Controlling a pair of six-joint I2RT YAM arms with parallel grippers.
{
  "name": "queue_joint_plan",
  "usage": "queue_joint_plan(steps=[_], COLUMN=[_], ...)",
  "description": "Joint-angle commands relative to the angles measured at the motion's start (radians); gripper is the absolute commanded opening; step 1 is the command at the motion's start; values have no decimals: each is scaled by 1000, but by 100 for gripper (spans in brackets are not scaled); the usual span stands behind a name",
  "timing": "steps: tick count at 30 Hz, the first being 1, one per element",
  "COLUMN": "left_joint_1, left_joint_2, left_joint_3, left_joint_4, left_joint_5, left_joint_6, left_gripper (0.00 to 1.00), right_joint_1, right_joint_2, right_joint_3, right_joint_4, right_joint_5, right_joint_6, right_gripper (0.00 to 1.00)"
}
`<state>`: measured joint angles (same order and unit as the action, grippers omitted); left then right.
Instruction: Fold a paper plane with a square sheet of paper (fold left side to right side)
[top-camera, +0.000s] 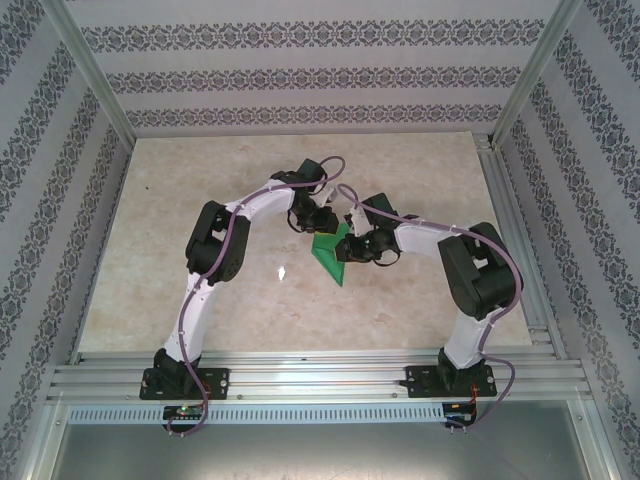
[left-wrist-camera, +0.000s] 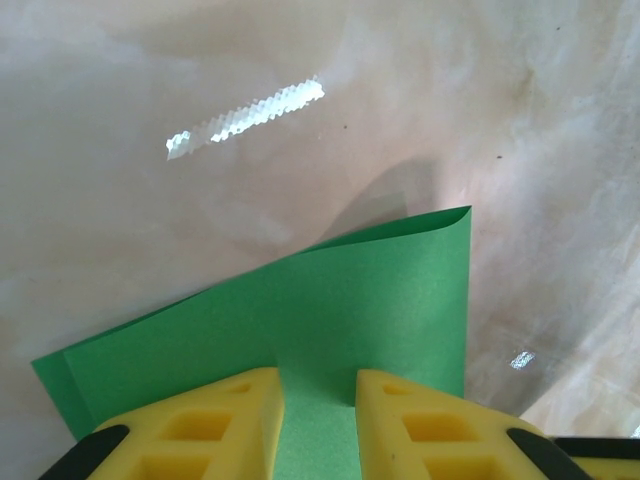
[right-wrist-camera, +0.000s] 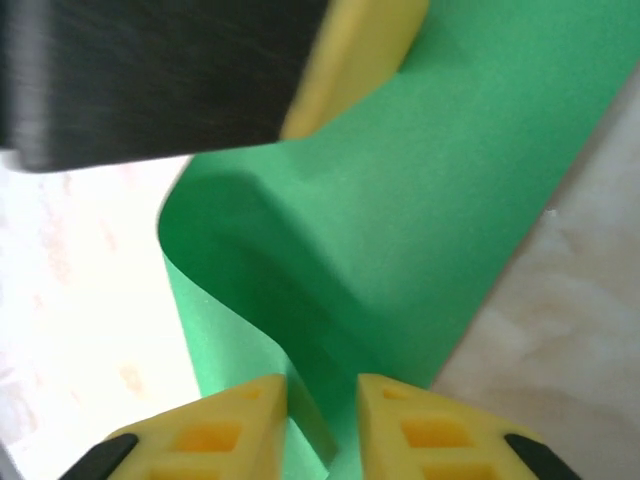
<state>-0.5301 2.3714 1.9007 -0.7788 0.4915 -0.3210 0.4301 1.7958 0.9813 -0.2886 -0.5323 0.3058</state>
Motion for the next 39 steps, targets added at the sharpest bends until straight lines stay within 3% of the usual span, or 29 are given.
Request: queue_joint_plan(steps=[1, 11, 21, 39], left_joint_1=[13, 13, 13, 27], left_joint_2=[2, 2, 0, -40], left_joint_3=[-34, -30, -28, -2], left_joint_4=[-22, -20, -20, -19], left_joint_5=[-36, -31, -31, 28], left_joint_6=[7, 6, 6, 5], left_gripper=[29, 29, 28, 32], right_joint_1=[13, 102, 189, 196], right_joint_2=[-68, -89, -101, -44], right_joint_3=[-32, -63, -14, -26], right_joint_4=[37, 31, -80, -58], right_joint_5=[-42, 74, 326, 250], right_joint_6=[41, 26, -66, -63], right_gripper=[30, 39, 42, 18])
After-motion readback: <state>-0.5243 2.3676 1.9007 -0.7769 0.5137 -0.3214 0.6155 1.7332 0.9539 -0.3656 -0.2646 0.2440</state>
